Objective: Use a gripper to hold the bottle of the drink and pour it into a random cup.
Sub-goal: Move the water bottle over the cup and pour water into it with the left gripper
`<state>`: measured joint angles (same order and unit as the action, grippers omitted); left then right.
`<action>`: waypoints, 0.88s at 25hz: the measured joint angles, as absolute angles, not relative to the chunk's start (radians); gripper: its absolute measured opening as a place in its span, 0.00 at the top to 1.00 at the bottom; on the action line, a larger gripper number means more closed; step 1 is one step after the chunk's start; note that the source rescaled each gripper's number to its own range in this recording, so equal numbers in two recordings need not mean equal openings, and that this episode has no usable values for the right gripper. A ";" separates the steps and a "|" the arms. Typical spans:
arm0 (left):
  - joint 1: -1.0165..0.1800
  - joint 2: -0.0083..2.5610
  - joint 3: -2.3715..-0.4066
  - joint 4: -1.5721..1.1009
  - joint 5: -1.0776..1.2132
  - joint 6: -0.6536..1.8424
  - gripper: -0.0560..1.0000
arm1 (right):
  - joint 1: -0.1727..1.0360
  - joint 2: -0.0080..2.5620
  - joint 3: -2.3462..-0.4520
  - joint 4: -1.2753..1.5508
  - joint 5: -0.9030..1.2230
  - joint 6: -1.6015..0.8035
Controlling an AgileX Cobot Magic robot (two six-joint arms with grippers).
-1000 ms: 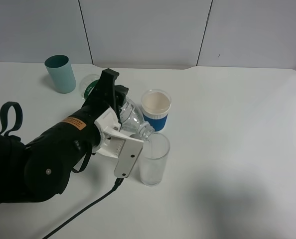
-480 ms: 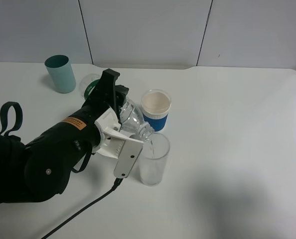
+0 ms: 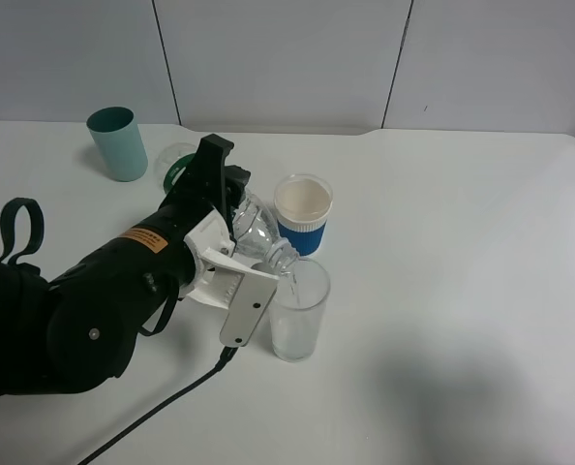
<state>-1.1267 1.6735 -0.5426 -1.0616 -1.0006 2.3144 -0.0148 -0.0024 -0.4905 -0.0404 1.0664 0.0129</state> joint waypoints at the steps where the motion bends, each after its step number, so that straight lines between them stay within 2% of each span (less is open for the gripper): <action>1: -1.127 1.673 -0.543 -1.062 -1.001 2.314 0.92 | -0.015 -0.002 -0.491 -0.040 1.066 0.013; 22: -1.127 1.673 -0.543 -1.062 -1.001 2.314 0.92 | -0.015 -0.002 -0.491 -0.040 1.066 0.013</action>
<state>-1.1267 1.6735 -0.5426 -1.0616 -1.0006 2.3144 -0.0148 -0.0024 -0.4905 -0.0404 1.0664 0.0129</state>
